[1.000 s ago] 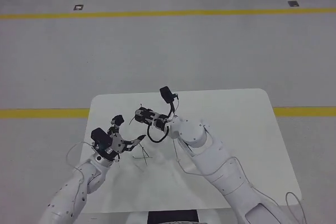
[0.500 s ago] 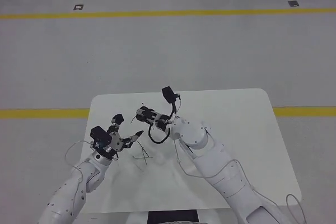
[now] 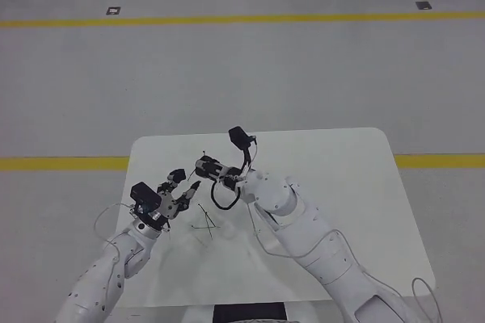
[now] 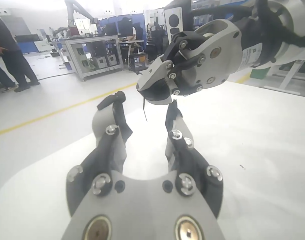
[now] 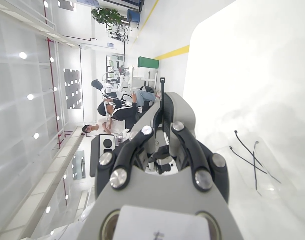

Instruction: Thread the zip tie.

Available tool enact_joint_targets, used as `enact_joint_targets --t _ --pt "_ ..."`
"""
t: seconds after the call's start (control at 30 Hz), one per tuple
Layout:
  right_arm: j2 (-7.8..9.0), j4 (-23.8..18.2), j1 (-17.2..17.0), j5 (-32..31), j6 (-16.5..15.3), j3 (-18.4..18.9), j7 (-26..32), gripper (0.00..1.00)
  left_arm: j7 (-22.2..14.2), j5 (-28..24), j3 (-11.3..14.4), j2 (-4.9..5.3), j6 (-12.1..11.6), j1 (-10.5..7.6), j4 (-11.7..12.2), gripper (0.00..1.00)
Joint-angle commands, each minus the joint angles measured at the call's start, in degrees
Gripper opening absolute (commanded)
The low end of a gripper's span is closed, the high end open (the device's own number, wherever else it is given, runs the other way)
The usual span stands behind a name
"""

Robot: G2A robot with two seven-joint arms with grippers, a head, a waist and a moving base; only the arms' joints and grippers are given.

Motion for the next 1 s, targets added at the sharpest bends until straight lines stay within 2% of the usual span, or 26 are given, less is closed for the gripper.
enact_joint_targets --t 0.0,0.13,0.23,0.63,0.97 --pt "0.01 0.11 0.07 -0.02 -0.2 -0.21 0.21 0.0 -0.02 -0.04 0.08 -0.02 -0.22 -0.07 0.19 0.3" --pt "0.03 0.4 0.28 -0.25 -1.0 -0.66 0.76 0.0 0.01 -0.03 0.22 -0.06 -0.53 -0.16 0.35 0.21" --pt "0.06 0.58 0.33 -0.23 -1.42 -0.77 0.77 0.0 0.08 -0.07 0.27 -0.09 -0.62 -0.21 0.42 0.18" --pt "0.17 0.72 0.22 0.46 -2.09 -0.87 0.84 0.0 0.25 -0.07 0.36 -0.19 -0.54 -0.34 0.53 0.12" --pt "0.39 0.53 -0.01 0.9 -2.46 -0.67 1.35 0.0 0.38 -0.39 0.23 -0.24 -0.6 -0.27 0.41 0.02"
